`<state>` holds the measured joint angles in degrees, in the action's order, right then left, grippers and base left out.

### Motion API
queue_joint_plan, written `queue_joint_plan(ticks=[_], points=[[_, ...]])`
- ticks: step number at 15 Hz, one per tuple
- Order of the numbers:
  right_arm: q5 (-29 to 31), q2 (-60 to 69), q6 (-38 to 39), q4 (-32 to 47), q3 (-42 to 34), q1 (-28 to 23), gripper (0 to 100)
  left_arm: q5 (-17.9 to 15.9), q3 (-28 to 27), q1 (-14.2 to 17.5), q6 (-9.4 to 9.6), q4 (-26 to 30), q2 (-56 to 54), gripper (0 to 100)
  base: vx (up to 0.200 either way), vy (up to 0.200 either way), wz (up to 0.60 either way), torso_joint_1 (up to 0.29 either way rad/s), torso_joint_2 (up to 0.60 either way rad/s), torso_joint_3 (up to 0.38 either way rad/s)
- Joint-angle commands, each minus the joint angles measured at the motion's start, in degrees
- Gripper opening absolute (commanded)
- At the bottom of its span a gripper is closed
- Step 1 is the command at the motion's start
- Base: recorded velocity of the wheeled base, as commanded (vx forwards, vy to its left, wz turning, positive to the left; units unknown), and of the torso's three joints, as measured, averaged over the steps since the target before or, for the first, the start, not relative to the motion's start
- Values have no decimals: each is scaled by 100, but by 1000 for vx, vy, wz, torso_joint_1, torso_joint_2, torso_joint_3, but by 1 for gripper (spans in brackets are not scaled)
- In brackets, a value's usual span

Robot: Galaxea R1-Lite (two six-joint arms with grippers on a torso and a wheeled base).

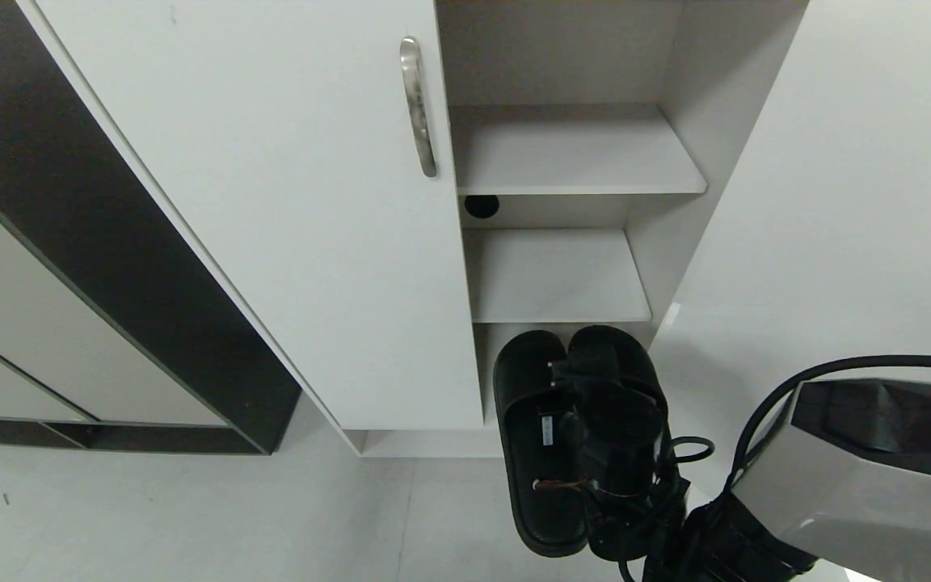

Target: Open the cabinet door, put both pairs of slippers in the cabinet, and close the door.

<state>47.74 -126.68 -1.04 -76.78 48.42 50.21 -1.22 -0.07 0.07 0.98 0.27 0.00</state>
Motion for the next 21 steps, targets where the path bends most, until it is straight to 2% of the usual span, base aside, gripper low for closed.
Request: queue_joint_plan(ticks=[1, 3, 12, 17, 21], points=[[-1, -58, -2, -4, 1, -3, 0, -1, -1, 1, -1, 0, 9, 0, 0, 0, 0, 0, 0, 0], [-1, -93, -2, -4, 1, -12, 0, -1, -1, 1, -1, 0, 9, 0, 0, 0, 0, 0, 0, 0], [-10, -111, -2, -30, 9, -55, 0, -1, 7, 1, -10, 0, 9, 0, 200, 0, 0, 4, 3, 2], [-89, -146, 42, -136, 80, -214, 0, -1, -1, 1, -10, 0, 9, 0, 0, 0, 0, 0, 0, 0], [-362, -462, -2, -66, 651, -565, 0, -1, -1, 1, -10, 0, 9, 0, 0, 0, 0, 0, 0, 0]])
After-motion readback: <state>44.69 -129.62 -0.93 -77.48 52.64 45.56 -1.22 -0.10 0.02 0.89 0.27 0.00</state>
